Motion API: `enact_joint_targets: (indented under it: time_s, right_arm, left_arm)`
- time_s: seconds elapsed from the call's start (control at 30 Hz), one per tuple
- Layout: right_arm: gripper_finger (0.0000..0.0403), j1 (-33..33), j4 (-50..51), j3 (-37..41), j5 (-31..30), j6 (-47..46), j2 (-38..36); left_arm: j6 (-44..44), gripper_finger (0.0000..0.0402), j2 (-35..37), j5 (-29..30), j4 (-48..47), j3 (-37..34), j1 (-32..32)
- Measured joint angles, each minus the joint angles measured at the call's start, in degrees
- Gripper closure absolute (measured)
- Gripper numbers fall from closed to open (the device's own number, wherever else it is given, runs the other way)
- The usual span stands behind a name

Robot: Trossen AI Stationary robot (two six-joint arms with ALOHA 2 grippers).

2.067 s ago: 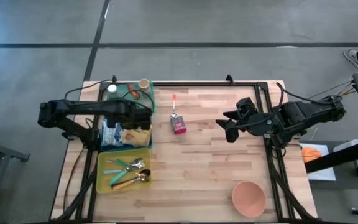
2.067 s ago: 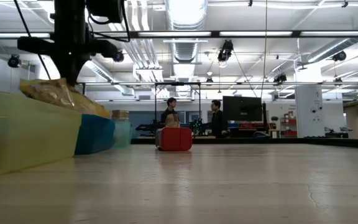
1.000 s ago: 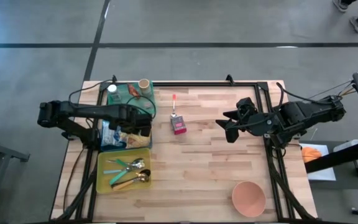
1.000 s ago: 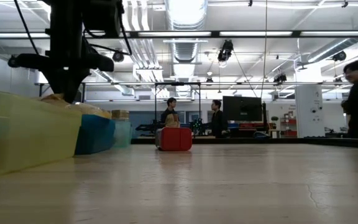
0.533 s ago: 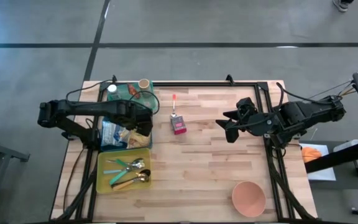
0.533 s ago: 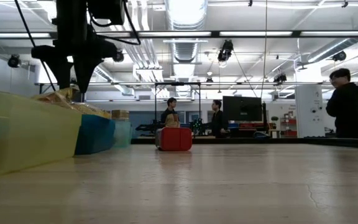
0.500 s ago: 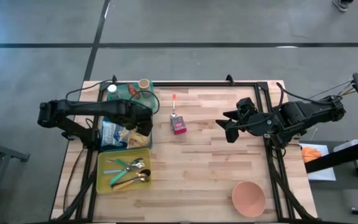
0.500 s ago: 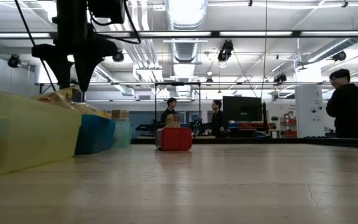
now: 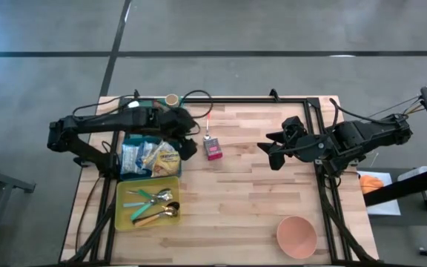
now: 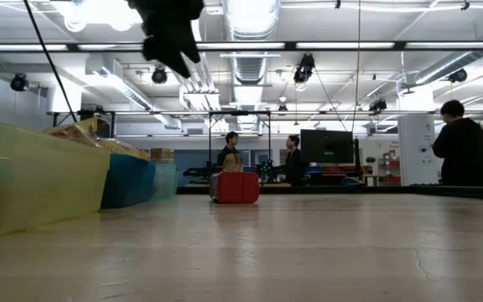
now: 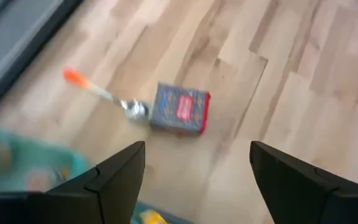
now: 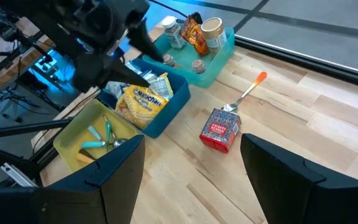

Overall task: Pick & Place Food Item
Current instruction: Put the red seasoning can into the light blue bin

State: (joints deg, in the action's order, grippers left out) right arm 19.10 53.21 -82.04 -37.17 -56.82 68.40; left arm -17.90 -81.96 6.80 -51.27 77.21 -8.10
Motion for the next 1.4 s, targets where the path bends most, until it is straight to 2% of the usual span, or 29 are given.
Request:
enact_joint_targets:
  time_s: [0.27, 0.43, 0.6, 0.73, 0.9, 1.27, 1.4]
  right_arm:
    - [0.0140, 0.0, 0.0, 0.0, 0.0, 0.0, 0.0]
    - [0.0140, 0.0, 0.0, 0.0, 0.0, 0.0, 0.0]
    - [0.0140, 0.0, 0.0, 0.0, 0.0, 0.0, 0.0]
    - [0.0140, 0.0, 0.0, 0.0, 0.0, 0.0, 0.0]
    - [0.0140, 0.0, 0.0, 0.0, 0.0, 0.0, 0.0]
    - [0.0140, 0.0, 0.0, 0.0, 0.0, 0.0, 0.0]
    - [0.0140, 0.0, 0.0, 0.0, 0.0, 0.0, 0.0]
  left_arm:
    - [31.3, 0.0104, -8.9, -2.3, 2.1, 3.7, 0.3]
    - [48.0, 0.0104, -15.6, -7.8, 3.7, 4.0, 0.2]
    - [61.0, 0.0104, -21.7, -8.0, 6.6, 4.7, 0.3]
    - [64.0, 0.0104, -24.4, -6.7, 10.8, 5.0, 0.2]
    - [65.4, 0.0104, -24.7, -0.9, 17.7, 4.3, 0.5]
    - [69.7, 0.0104, -24.7, -1.2, 17.8, 4.2, 0.8]
    - [74.1, 0.0104, -24.7, -0.4, 16.0, 4.2, 0.8]
